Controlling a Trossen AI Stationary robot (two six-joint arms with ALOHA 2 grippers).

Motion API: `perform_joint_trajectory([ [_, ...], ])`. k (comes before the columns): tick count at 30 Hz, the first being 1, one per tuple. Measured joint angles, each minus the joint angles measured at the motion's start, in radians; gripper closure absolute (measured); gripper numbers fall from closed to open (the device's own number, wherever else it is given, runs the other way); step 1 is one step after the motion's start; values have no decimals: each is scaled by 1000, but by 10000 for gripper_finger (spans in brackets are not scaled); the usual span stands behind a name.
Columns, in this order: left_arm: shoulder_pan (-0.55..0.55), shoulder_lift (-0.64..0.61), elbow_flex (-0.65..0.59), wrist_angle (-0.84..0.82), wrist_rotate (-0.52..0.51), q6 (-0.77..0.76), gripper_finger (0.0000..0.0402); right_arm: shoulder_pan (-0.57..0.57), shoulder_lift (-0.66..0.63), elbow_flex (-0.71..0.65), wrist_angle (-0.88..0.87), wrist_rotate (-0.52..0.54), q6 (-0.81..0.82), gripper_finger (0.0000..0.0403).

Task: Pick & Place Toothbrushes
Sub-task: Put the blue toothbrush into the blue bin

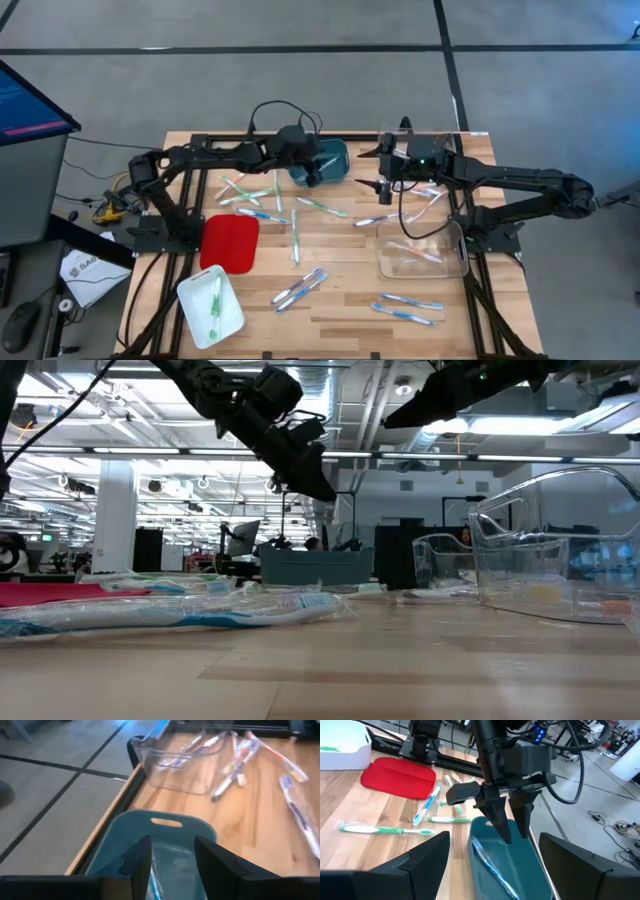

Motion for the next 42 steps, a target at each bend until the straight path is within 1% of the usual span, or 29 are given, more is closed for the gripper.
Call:
perform_joint_trajectory([
  [8, -7, -104, -112, -7, -1, -14, 257, 9, -3, 0, 10, -2, 0, 101],
  [15, -33, -210, -181, -94, -1, -67, 257, 9, -3, 0, 38, -2, 0, 101],
  [21, -59, -243, -219, -114, 3, -135, 257, 9, -3, 0, 65, -2, 0, 101],
  [29, -62, -243, -221, -161, 125, -280, 257, 9, -3, 0, 102, -2, 0, 101],
  [35, -62, -243, -221, -159, 247, -464, 257, 9, -3, 0, 120, -1, 0, 101],
  [42, -98, -243, -221, -157, 317, -659, 257, 8, -3, 0, 128, -1, 2, 101],
])
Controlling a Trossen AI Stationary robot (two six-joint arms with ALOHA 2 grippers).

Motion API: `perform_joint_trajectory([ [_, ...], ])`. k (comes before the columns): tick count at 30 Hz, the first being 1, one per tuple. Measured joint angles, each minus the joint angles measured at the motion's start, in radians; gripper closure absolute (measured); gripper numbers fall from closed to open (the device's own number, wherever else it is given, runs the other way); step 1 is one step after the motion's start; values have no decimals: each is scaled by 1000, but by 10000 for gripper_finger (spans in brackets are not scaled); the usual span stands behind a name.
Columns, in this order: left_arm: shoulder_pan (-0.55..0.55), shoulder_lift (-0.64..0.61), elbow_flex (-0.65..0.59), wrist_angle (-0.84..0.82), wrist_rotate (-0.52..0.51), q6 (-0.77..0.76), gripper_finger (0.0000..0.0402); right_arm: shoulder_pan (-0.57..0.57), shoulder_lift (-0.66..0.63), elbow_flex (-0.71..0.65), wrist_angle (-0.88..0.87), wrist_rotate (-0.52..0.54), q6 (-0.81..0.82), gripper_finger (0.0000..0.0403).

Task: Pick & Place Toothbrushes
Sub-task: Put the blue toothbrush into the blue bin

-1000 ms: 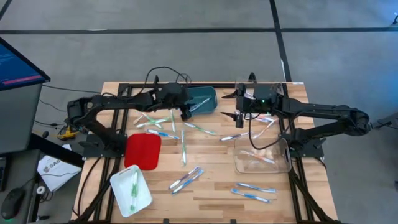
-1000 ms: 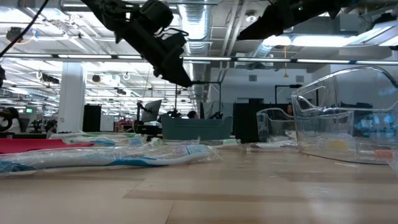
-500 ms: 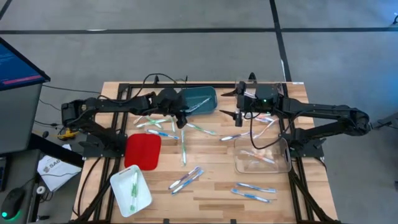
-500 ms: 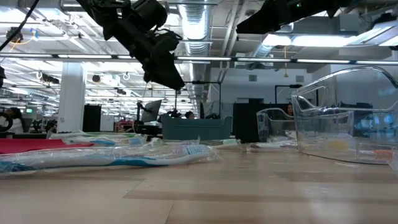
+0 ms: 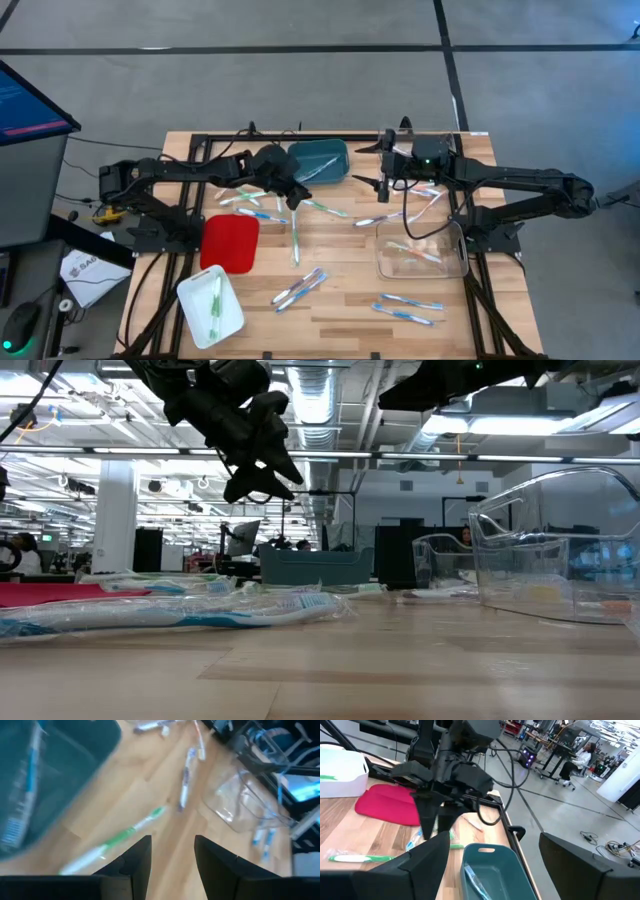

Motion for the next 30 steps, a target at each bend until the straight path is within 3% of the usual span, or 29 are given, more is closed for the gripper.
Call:
perform_joint_trajectory([
  [19, -202, 0, 0, 39, -90, 104, 257, 2, 0, 0, -3, 1, 116, 101],
  [30, -329, 1, 0, 97, -132, 104, 257, 100, 0, 0, 37, 1, 167, 101],
])
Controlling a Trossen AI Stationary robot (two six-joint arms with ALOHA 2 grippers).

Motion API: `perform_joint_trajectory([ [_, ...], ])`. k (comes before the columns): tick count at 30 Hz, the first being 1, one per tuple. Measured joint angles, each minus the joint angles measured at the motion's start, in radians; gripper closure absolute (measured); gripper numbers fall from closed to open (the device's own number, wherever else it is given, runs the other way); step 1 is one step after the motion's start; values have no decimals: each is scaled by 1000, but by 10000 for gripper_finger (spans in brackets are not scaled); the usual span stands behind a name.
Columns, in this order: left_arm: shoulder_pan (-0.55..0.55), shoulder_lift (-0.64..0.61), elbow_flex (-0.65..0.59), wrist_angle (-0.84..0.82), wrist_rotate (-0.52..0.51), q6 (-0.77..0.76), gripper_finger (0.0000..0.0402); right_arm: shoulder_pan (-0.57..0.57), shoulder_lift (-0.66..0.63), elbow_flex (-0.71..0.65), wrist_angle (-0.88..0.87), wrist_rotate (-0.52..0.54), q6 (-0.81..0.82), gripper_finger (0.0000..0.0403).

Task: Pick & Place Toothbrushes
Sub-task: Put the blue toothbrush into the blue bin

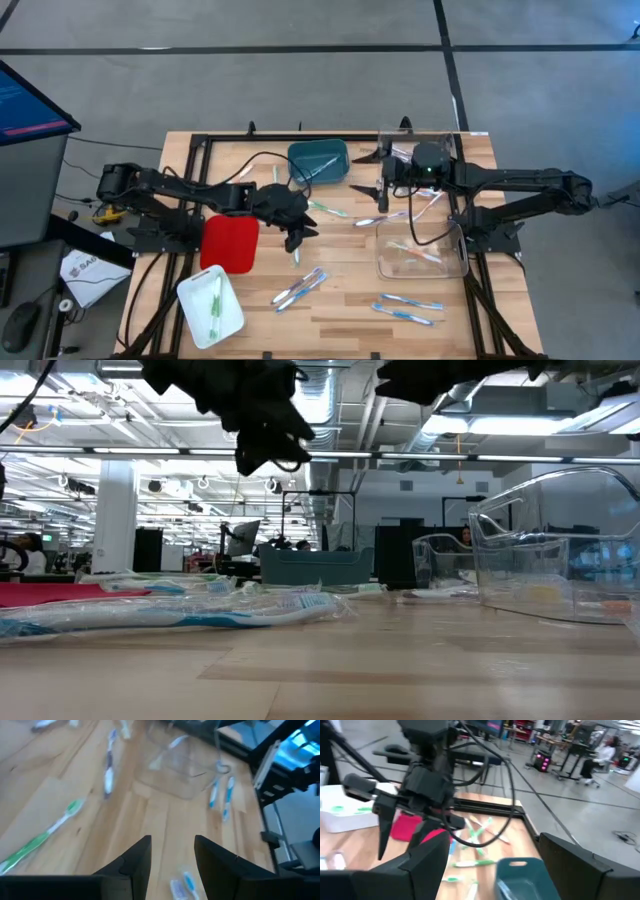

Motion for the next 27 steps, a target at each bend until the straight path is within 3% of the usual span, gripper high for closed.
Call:
perform_joint_trajectory([
  [6, -42, 0, 0, 71, -54, 49, 257, 78, 0, 0, -11, -1, 139, 101],
  [11, -48, 0, 0, 118, -61, 110, 257, 149, 0, 0, -59, 0, 348, 101],
  [24, -46, 0, 0, 123, -53, 219, 257, 423, 61, 1, -149, -2, 644, 101],
  [27, -46, 0, 0, 124, -53, 239, 256, 496, 72, 0, -244, 1, 764, 101],
])
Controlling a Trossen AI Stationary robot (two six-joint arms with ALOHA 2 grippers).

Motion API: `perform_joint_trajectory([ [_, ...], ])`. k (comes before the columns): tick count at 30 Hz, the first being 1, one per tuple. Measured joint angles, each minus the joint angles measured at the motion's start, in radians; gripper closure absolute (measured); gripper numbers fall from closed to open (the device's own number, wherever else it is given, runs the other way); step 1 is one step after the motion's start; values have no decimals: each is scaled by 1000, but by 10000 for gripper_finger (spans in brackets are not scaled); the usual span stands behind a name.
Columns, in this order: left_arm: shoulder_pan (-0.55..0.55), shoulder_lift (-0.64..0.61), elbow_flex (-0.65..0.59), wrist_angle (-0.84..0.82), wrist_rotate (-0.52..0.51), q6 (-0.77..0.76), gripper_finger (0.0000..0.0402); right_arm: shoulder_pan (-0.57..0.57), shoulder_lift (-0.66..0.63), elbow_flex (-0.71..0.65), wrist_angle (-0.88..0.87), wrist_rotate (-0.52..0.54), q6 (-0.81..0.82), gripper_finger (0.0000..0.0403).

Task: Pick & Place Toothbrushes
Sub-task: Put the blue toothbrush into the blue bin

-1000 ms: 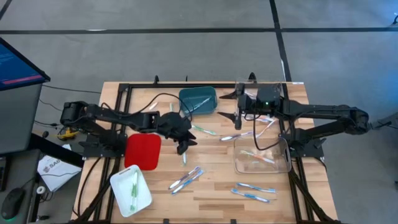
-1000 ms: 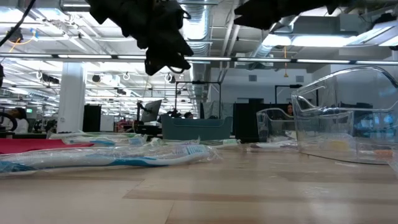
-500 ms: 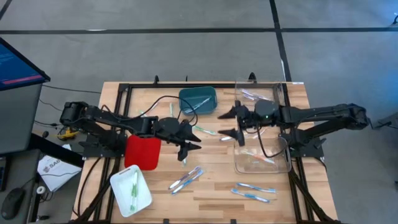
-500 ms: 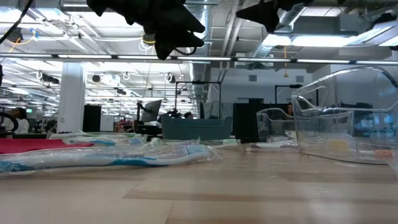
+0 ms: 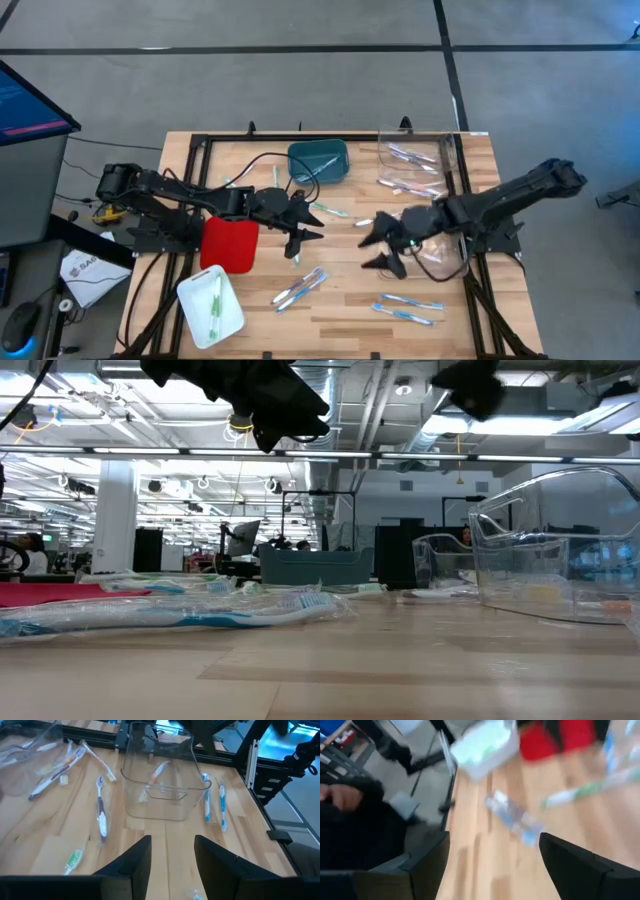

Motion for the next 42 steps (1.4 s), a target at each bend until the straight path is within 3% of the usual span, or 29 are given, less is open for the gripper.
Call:
perform_joint_trajectory([
  [6, 0, 0, 0, -1, 0, 4, 257, 229, 2, 0, -68, 32, 294, 101],
  [14, -21, 0, -5, -2, 2, -28, 257, 485, 21, 1, -45, 237, 571, 101],
  [17, -45, 0, -5, -1, 5, -32, 257, 539, 79, 1, -59, 264, 654, 101],
  [21, -79, 0, -5, 2, 6, -38, 257, 566, 190, 1, -53, 247, 785, 101],
  [24, -107, 0, -5, 5, -3, -52, 257, 568, 266, 1, -53, 174, 880, 101],
  [30, -183, 0, -5, 7, -62, -67, 256, 580, 384, 27, -92, 121, 971, 101],
  [38, -270, 0, -5, 18, -135, -84, 257, 589, 533, 281, -556, 151, 969, 101],
  [42, -295, 0, -5, 20, -161, -84, 257, 594, 611, 377, -663, 181, 928, 101],
])
